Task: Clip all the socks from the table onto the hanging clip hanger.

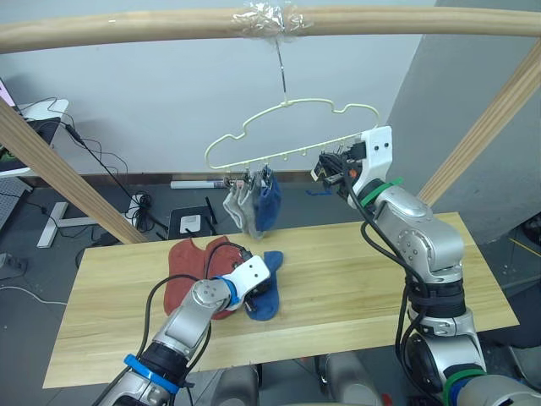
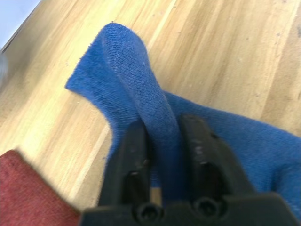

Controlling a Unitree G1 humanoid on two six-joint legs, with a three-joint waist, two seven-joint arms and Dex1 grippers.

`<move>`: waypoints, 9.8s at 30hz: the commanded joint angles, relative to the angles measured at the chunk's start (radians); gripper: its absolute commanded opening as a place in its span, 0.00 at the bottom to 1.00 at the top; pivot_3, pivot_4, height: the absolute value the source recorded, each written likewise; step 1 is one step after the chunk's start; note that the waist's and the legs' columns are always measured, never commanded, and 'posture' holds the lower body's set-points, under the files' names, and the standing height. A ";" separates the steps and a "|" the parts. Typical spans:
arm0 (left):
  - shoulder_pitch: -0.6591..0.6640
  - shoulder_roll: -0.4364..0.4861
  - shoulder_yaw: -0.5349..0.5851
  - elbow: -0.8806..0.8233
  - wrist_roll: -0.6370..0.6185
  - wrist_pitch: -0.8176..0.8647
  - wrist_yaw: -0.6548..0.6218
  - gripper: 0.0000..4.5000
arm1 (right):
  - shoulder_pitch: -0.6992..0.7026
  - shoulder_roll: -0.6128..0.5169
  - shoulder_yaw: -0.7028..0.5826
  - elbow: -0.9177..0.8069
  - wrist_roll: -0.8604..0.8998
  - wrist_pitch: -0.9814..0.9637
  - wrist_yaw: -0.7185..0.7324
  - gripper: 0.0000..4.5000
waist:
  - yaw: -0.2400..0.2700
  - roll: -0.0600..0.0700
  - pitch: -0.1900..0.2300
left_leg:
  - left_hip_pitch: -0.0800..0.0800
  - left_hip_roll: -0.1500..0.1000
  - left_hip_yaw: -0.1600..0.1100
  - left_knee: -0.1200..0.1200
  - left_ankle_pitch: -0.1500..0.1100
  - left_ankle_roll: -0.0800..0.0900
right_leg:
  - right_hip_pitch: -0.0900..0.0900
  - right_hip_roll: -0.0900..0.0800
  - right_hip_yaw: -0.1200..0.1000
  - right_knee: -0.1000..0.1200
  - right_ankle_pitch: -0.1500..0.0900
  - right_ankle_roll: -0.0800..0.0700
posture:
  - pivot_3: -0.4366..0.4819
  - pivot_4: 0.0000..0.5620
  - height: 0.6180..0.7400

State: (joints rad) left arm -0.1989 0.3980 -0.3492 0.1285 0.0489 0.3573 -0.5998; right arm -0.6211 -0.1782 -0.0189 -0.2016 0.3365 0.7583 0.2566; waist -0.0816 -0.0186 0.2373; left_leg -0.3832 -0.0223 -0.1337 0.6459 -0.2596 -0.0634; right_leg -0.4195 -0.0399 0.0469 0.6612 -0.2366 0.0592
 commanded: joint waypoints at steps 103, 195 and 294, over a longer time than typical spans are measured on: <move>0.158 0.072 0.464 -0.770 -0.730 0.236 0.008 1.00 | 0.138 0.093 0.111 0.031 -0.262 -0.379 -0.213 0.33 | -0.002 0.003 -0.004 | -0.001 0.002 0.002 -0.001 0.000 0.000 | -0.001 0.002 0.001 -0.004 -0.001 0.000 | 0.44 0.34 1.00; 0.175 0.066 0.374 -0.788 -0.687 0.196 0.050 1.00 | 0.077 0.168 0.038 0.143 -0.208 -0.477 -0.106 0.33 | 0.000 0.004 -0.004 | -0.001 0.002 0.001 -0.003 0.000 0.000 | -0.001 0.002 0.001 -0.004 -0.001 -0.001 | 0.44 0.36 1.00; 0.167 0.052 0.344 -0.771 -0.657 0.172 0.049 1.00 | -0.074 0.217 0.057 0.319 -0.272 -0.523 -0.145 0.33 | -0.001 0.004 -0.004 | -0.001 0.002 0.001 -0.003 0.000 0.000 | -0.001 0.002 0.001 -0.004 -0.001 -0.001 | 0.44 0.36 1.00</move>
State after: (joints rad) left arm -0.0315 0.4545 0.0028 -0.6182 -0.6105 0.5532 -0.5434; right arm -0.6739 0.0358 0.0340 0.1582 0.0612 0.2638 0.1073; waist -0.0825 -0.0146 0.2337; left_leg -0.3843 -0.0206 -0.1326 0.6433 -0.2595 -0.0636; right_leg -0.4206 -0.0381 0.0476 0.6574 -0.2375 0.0582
